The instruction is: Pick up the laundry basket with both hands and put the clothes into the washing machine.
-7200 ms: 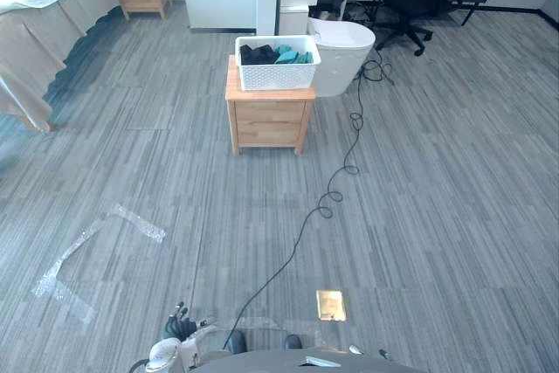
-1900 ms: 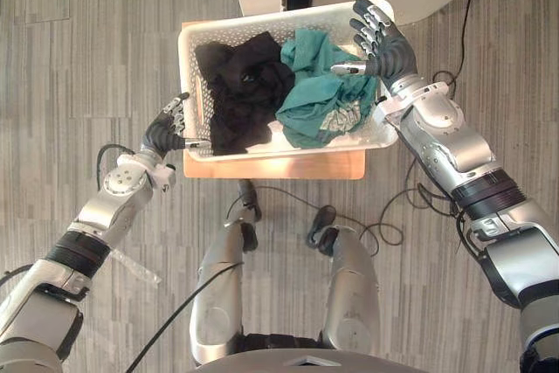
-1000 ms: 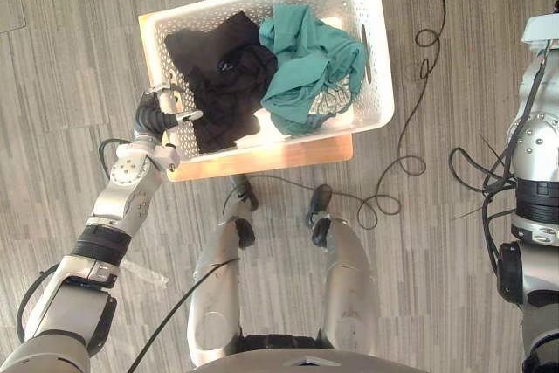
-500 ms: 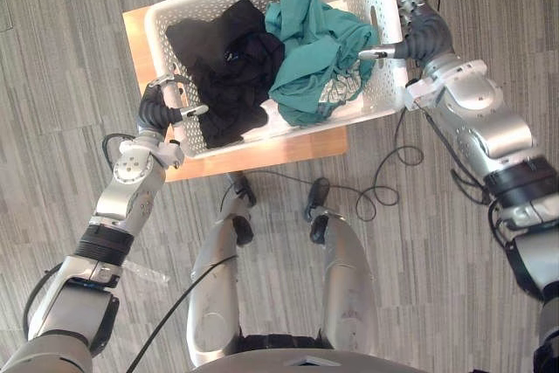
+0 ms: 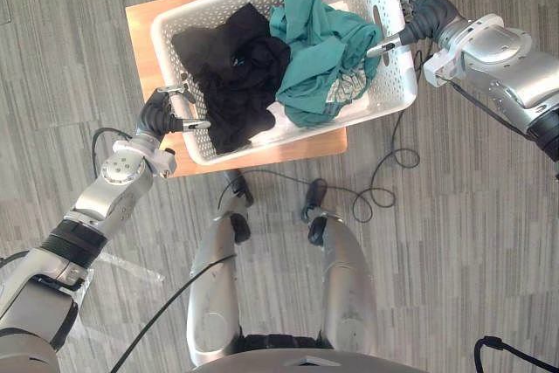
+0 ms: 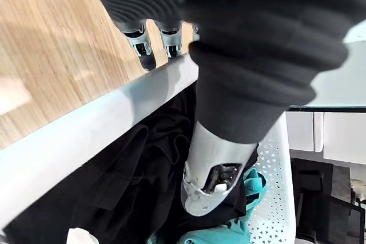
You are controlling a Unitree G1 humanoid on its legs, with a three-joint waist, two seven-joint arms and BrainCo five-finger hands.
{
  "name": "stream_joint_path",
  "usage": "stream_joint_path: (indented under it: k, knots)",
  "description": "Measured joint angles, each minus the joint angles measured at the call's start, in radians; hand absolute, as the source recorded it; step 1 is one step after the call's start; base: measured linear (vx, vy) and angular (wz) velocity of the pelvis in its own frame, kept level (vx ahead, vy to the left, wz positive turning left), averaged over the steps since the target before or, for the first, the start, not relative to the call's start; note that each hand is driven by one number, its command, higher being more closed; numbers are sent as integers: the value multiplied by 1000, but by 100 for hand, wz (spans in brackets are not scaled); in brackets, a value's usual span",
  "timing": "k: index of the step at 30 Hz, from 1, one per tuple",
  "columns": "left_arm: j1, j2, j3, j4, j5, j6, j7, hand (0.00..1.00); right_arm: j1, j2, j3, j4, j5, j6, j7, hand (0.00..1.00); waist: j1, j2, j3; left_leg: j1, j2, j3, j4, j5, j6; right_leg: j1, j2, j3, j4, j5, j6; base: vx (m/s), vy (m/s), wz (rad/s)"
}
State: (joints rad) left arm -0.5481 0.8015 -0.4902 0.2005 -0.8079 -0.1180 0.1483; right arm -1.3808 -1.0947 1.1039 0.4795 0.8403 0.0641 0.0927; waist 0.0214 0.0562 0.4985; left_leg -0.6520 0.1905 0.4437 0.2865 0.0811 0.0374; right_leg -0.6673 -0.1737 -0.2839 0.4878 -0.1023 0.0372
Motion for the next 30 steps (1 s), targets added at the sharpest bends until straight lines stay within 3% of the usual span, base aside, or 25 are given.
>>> stream_joint_path:
  k: [6, 13, 20, 30]
  knots:
    - [13, 27, -16, -31, -16, -4, 1, 0, 0, -87, 29, -92, 53, -1, 7, 0, 2, 0, 2, -17, 12, 0, 32, -19, 0, -7, 5, 4, 0, 1, 0, 23, -45, -4]
    - [36, 41, -15, -37, -33, -20, 1, 0, 150, -117, -164, -182, 207, -50, 15, 0, 5, -3, 3, -31, 39, 23, 87, -60, 6, -10, 24, 30, -19, 19, 7, 36, -22, -15]
    - [32, 41, -33, -67, -43, -22, -3, 0, 280, -67, -338, -139, 234, -74, 10, 0, -2, -6, 5, -52, 54, 25, 132, -86, 14, -17, 29, 40, -23, 29, 12, 25, -12, -5]
    - [9, 31, -72, -86, -55, -42, -30, 0, 239, 13, -382, 70, 168, -91, 8, 0, 6, -8, 6, -67, 55, 25, 129, -86, 14, -27, 29, 34, -30, 31, 10, 29, -33, 0]
